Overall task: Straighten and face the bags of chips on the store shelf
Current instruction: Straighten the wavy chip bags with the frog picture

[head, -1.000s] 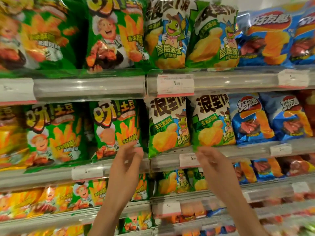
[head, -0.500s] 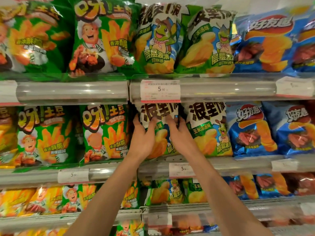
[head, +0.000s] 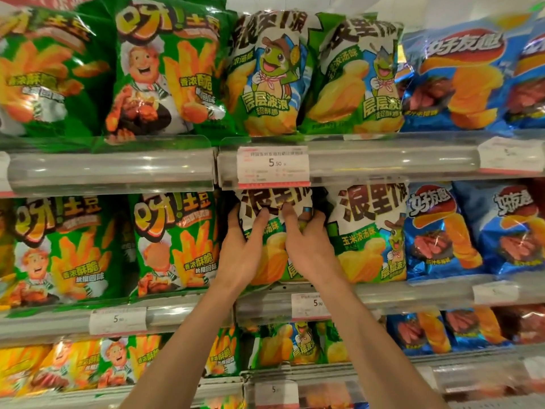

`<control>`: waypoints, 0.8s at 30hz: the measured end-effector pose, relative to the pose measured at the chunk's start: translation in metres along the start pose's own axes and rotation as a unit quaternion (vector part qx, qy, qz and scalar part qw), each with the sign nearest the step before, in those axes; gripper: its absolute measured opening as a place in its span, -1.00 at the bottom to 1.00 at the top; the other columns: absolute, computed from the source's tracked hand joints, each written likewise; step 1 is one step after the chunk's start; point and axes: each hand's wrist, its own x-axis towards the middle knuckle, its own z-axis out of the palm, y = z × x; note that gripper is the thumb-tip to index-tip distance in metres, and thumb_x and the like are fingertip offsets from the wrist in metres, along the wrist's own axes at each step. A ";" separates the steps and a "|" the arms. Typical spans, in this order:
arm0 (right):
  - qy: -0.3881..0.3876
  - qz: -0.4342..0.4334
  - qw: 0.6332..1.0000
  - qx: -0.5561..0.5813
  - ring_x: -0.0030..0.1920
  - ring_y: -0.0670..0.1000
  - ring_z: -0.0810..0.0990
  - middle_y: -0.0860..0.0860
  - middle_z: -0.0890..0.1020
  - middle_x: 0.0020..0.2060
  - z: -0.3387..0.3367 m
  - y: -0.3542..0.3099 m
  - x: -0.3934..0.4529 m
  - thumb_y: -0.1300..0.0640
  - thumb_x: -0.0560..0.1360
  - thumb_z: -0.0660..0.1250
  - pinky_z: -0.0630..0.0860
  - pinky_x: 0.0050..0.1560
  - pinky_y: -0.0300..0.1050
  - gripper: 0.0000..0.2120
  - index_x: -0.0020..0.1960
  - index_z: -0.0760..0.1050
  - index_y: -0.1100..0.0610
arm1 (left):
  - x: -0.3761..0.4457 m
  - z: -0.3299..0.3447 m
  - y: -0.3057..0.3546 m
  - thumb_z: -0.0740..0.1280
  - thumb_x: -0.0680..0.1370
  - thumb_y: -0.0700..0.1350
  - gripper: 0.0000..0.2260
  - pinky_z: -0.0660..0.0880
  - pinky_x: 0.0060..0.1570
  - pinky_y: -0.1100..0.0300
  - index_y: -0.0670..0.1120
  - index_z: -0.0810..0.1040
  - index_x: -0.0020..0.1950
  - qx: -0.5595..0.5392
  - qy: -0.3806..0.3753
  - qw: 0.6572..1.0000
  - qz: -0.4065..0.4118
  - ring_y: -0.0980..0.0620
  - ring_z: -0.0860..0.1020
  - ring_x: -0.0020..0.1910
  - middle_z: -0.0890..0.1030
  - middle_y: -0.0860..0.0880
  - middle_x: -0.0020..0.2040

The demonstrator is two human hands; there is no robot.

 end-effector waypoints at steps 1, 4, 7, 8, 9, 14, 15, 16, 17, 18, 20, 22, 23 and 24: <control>0.002 0.002 1.000 0.000 0.28 0.20 0.50 0.07 0.46 0.35 0.000 0.000 0.000 -0.44 0.50 0.07 0.42 0.29 0.12 -0.29 0.46 0.14 0.00 | 0.000 0.001 -0.001 0.27 0.57 0.31 -0.36 0.23 -0.07 0.62 0.13 0.19 0.58 -0.002 0.001 1.000 0.000 0.26 0.40 0.21 0.39 0.49 0.07; -0.013 -0.001 1.000 0.029 0.38 0.15 0.44 0.06 0.42 0.43 -0.001 0.001 0.000 -0.39 0.53 0.12 0.35 0.38 0.04 -0.24 0.56 0.07 0.03 | 0.002 0.000 0.000 0.29 0.59 0.24 -0.39 0.23 -0.16 0.73 0.08 0.22 0.58 -0.006 -0.013 1.000 0.006 0.44 0.46 0.06 0.39 0.49 0.07; 0.001 -0.084 0.995 0.046 0.42 -0.06 0.37 -0.06 0.39 0.47 -0.006 0.003 -0.005 -0.27 0.56 0.23 0.29 0.32 -0.19 -0.28 0.59 0.05 -0.02 | 0.002 -0.002 0.001 0.29 0.59 0.24 -0.35 0.23 -0.16 0.75 0.04 0.19 0.60 -0.004 -0.023 0.999 0.022 0.73 0.36 -0.05 0.38 0.47 0.11; 0.006 -0.114 0.993 0.038 0.43 -0.11 0.35 -0.09 0.36 0.48 -0.008 0.003 -0.008 -0.24 0.57 0.24 0.29 0.37 -0.19 -0.28 0.60 0.03 -0.03 | 0.001 -0.002 0.001 0.30 0.59 0.23 -0.32 0.23 -0.14 0.75 0.03 0.15 0.62 -0.002 -0.020 0.999 0.029 0.75 0.33 -0.05 0.36 0.48 0.12; 0.009 -0.139 0.990 0.025 0.46 -0.12 0.32 -0.10 0.33 0.51 -0.009 0.003 -0.011 -0.21 0.58 0.24 0.30 0.43 -0.13 -0.27 0.62 -0.01 -0.03 | 0.000 -0.002 0.002 0.30 0.59 0.22 -0.30 0.23 -0.12 0.75 0.03 0.11 0.63 0.001 -0.015 0.999 0.039 0.75 0.33 -0.03 0.33 0.49 0.14; 0.042 -0.267 0.960 -0.075 0.57 -0.09 0.14 -0.04 0.19 0.58 -0.017 0.000 -0.024 -0.05 0.65 0.19 0.22 0.52 -0.02 -0.35 0.63 -0.02 0.05 | -0.009 -0.005 0.010 0.25 0.48 0.38 -0.14 0.27 0.21 0.44 0.16 -0.10 0.63 0.019 0.001 0.997 0.070 0.39 0.29 0.28 0.30 0.36 0.34; 0.063 -0.296 0.949 -0.092 0.56 -0.09 0.16 -0.03 0.23 0.57 -0.020 0.002 -0.026 -0.01 0.66 0.19 0.21 0.52 -0.06 -0.41 0.61 0.07 0.07 | -0.011 -0.006 0.009 0.26 0.49 0.37 -0.16 0.24 0.28 0.35 0.20 -0.11 0.62 0.025 0.002 0.996 0.081 0.35 0.27 0.32 0.28 0.31 0.40; 0.098 -0.329 0.933 -0.104 0.54 -0.07 0.21 0.00 0.30 0.53 -0.025 0.005 -0.028 0.03 0.66 0.21 0.23 0.51 -0.06 -0.47 0.57 0.19 0.11 | -0.013 -0.006 0.009 0.27 0.52 0.35 -0.20 0.22 0.32 0.29 0.23 -0.11 0.62 0.030 0.005 0.995 0.096 0.33 0.24 0.36 0.26 0.27 0.47; 0.143 -0.367 0.912 -0.115 0.50 -0.02 0.29 0.04 0.38 0.48 -0.030 0.010 -0.028 0.09 0.65 0.24 0.27 0.48 -0.04 -0.55 0.51 0.31 0.15 | -0.014 -0.006 0.008 0.28 0.55 0.32 -0.23 0.20 0.34 0.25 0.26 -0.11 0.61 0.037 0.010 0.993 0.110 0.33 0.22 0.37 0.24 0.21 0.53; 0.191 -0.400 0.886 -0.134 0.45 0.04 0.35 0.09 0.44 0.42 -0.036 0.016 -0.027 0.14 0.63 0.27 0.32 0.44 0.02 -0.61 0.43 0.41 0.19 | -0.015 -0.005 0.008 0.28 0.56 0.32 -0.25 0.19 0.35 0.22 0.29 -0.10 0.59 0.050 0.017 0.991 0.122 0.34 0.20 0.37 0.21 0.14 0.57; 0.262 -0.409 0.848 -0.210 0.47 0.15 0.33 0.15 0.44 0.41 -0.050 0.031 -0.019 0.13 0.61 0.29 0.29 0.43 0.13 -0.63 0.38 0.46 0.20 | -0.016 -0.002 0.008 0.26 0.57 0.31 -0.31 0.21 0.34 0.16 0.36 -0.09 0.57 0.094 0.028 0.985 0.144 0.28 0.21 0.41 0.16 0.02 0.61; 0.277 -0.351 0.841 -0.303 0.57 0.18 0.13 0.16 0.27 0.54 -0.062 0.045 -0.011 -0.02 0.63 0.22 0.13 0.51 0.22 -0.52 0.50 0.34 0.14 | -0.017 0.001 0.009 0.24 0.59 0.30 -0.34 0.28 0.37 0.05 0.39 -0.07 0.57 0.142 0.027 0.974 0.172 0.01 0.24 0.51 0.08 -0.05 0.63; 0.269 -0.318 0.843 -0.341 0.60 0.18 0.02 0.15 0.16 0.59 -0.067 0.052 -0.008 -0.10 0.64 0.16 0.03 0.54 0.25 -0.45 0.56 0.23 0.11 | -0.017 0.002 0.010 0.23 0.59 0.30 -0.35 0.34 0.37 -0.04 0.41 -0.07 0.57 0.163 0.022 0.969 0.182 -0.12 0.28 0.51 0.04 -0.06 0.63; 0.257 -0.292 0.843 -0.372 0.61 0.18 -0.06 0.13 0.06 0.61 -0.069 0.058 -0.005 -0.17 0.65 0.10 -0.04 0.54 0.28 -0.39 0.61 0.12 0.07 | -0.017 0.004 0.010 0.23 0.59 0.32 -0.36 0.38 0.34 -0.10 0.42 -0.05 0.57 0.179 0.015 0.965 0.189 -0.21 0.32 0.49 0.02 -0.08 0.63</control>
